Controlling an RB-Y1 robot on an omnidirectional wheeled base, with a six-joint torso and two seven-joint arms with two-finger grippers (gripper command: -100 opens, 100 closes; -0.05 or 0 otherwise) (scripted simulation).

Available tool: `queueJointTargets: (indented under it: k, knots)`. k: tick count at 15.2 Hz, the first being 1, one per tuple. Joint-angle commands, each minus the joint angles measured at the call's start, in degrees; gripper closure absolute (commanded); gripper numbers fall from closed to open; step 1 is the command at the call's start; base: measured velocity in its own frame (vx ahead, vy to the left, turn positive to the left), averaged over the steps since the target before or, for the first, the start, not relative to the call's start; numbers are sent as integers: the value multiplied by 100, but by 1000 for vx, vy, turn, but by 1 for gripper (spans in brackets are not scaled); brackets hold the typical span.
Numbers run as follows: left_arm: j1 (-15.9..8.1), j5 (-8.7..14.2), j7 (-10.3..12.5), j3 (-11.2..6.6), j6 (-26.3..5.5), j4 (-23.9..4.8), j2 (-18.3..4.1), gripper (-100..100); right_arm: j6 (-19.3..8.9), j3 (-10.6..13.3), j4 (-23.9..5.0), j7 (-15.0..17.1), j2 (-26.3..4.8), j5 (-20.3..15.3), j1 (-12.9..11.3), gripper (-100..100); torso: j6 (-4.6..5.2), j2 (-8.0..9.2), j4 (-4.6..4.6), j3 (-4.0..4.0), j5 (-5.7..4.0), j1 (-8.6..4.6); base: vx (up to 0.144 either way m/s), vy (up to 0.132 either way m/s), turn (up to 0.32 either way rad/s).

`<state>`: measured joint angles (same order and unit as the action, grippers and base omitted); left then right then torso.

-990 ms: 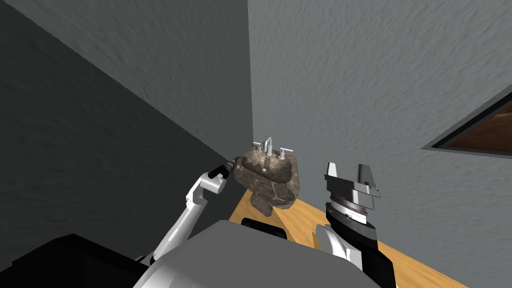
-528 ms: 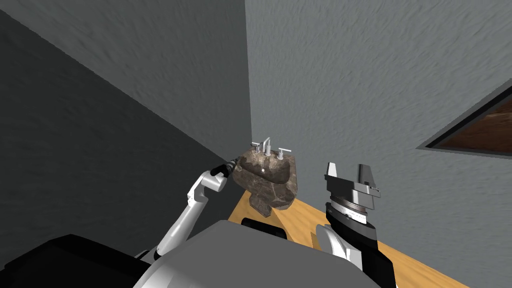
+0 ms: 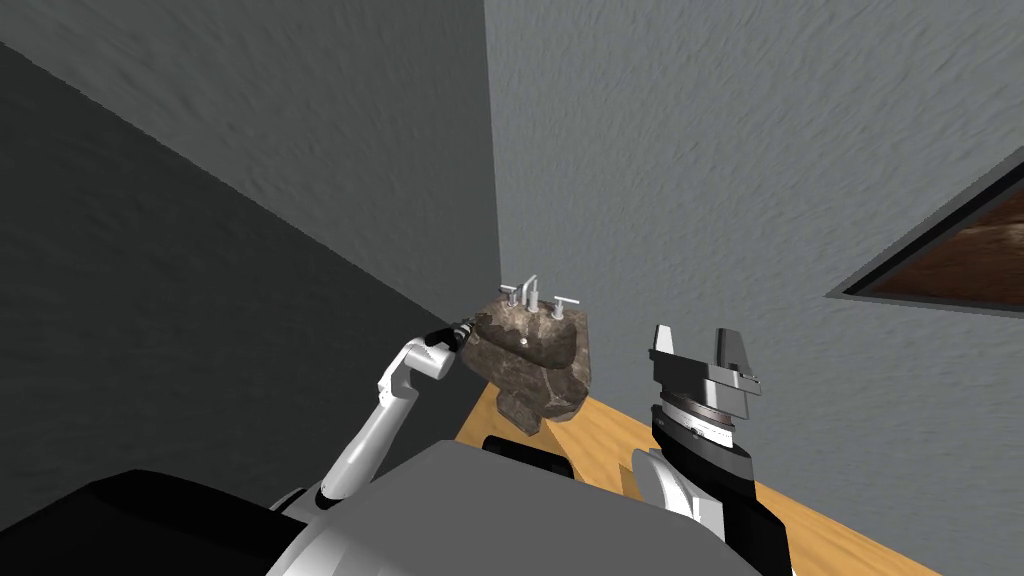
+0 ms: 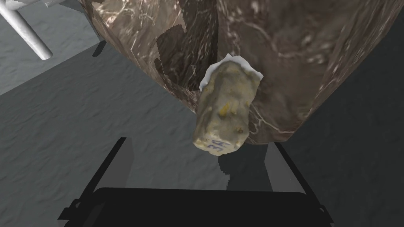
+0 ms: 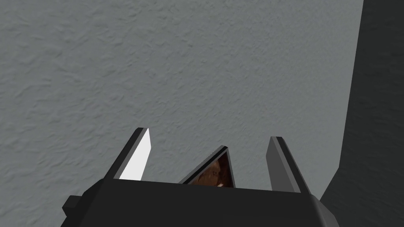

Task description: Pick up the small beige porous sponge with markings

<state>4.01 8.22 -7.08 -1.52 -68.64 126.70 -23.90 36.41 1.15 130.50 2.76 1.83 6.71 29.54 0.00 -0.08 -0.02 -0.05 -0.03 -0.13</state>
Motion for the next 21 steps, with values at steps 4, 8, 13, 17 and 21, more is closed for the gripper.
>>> queueJointTargets:
  k: [4,8,13,17,21]
  knots:
    - [-115,18,-51,-2,-505,-58,-38,-100,0,0,0,0,0,0,0,0,0,1,0,1,0,1,17,-24,-17]
    - [-160,20,-66,1,-674,-75,-52,-100,0,0,0,0,0,0,0,0,0,2,0,1,1,3,14,-18,-12]
    - [-195,-34,-79,24,-462,-366,-12,-100,0,0,0,0,0,0,0,0,-1,-3,-1,-2,4,18,21,9,-24]
    - [-176,-37,-100,44,-479,-399,-18,100,0,0,0,0,0,0,0,0,-5,10,19,14,12,15,0,2,-2]
    - [-163,20,-69,2,-704,-76,-53,100,0,0,0,0,0,0,0,0,-3,15,15,15,19,25,-16,-8,29]
